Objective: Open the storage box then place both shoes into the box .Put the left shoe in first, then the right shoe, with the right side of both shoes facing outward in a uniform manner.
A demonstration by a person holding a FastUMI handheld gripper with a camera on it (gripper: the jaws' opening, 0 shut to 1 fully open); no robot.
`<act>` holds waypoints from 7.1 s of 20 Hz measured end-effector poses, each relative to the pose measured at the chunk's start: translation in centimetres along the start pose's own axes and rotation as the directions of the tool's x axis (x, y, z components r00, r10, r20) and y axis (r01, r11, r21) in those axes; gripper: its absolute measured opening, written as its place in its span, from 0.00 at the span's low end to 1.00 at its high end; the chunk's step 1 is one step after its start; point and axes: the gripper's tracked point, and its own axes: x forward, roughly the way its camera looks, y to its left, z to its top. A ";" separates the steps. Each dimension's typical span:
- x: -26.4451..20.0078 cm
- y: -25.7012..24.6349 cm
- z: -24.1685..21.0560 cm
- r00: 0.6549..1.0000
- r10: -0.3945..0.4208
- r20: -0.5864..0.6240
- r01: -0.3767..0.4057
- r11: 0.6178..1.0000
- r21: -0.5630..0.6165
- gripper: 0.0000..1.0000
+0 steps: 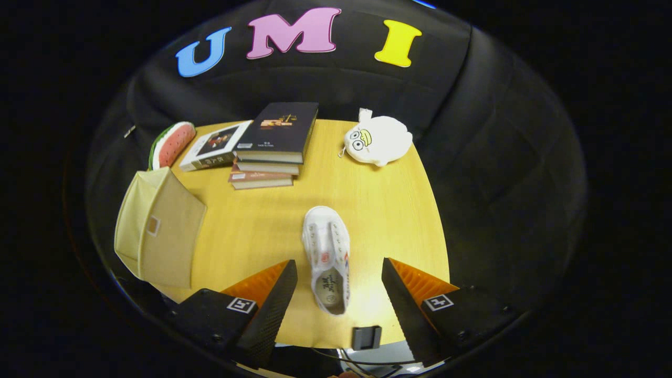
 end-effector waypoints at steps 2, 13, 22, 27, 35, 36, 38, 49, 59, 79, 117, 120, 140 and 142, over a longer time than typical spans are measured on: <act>1.9 -1.3 -2.0 0.999 0.013 -0.046 -0.016 0.998 -0.064 0.98; 10.7 -0.6 -5.4 0.977 0.152 -0.151 -0.169 0.979 -0.110 0.99; 12.8 4.0 -4.9 0.945 0.305 -0.117 -0.301 0.952 0.051 0.84; 12.8 3.6 -5.4 0.954 0.278 -0.116 -0.275 0.961 0.041 0.60; 11.8 2.8 -4.6 0.958 0.275 -0.081 -0.256 0.947 0.192 0.06; 11.4 2.7 -4.2 0.958 0.279 -0.073 -0.255 0.938 0.236 0.06; 10.0 2.7 -3.1 0.958 0.283 -0.041 -0.258 0.918 0.301 0.06; 6.2 3.5 -1.8 0.993 0.122 -0.002 -0.115 0.943 0.313 0.05; 6.9 4.3 -7.9 0.990 0.110 -0.091 -0.082 0.961 0.265 0.55; 8.9 2.5 -3.6 0.993 0.107 -0.049 -0.071 0.876 0.478 0.05; -13.3 31.6 17.0 0.916 0.217 0.336 -0.291 0.938 0.187 0.99; -17.1 27.1 20.2 0.864 0.121 0.489 -0.225 0.961 0.160 0.99; -18.5 4.3 19.4 0.631 -0.024 0.776 -0.160 0.974 0.160 0.99; -17.8 4.5 19.1 0.646 0.013 0.763 -0.151 0.982 0.111 0.99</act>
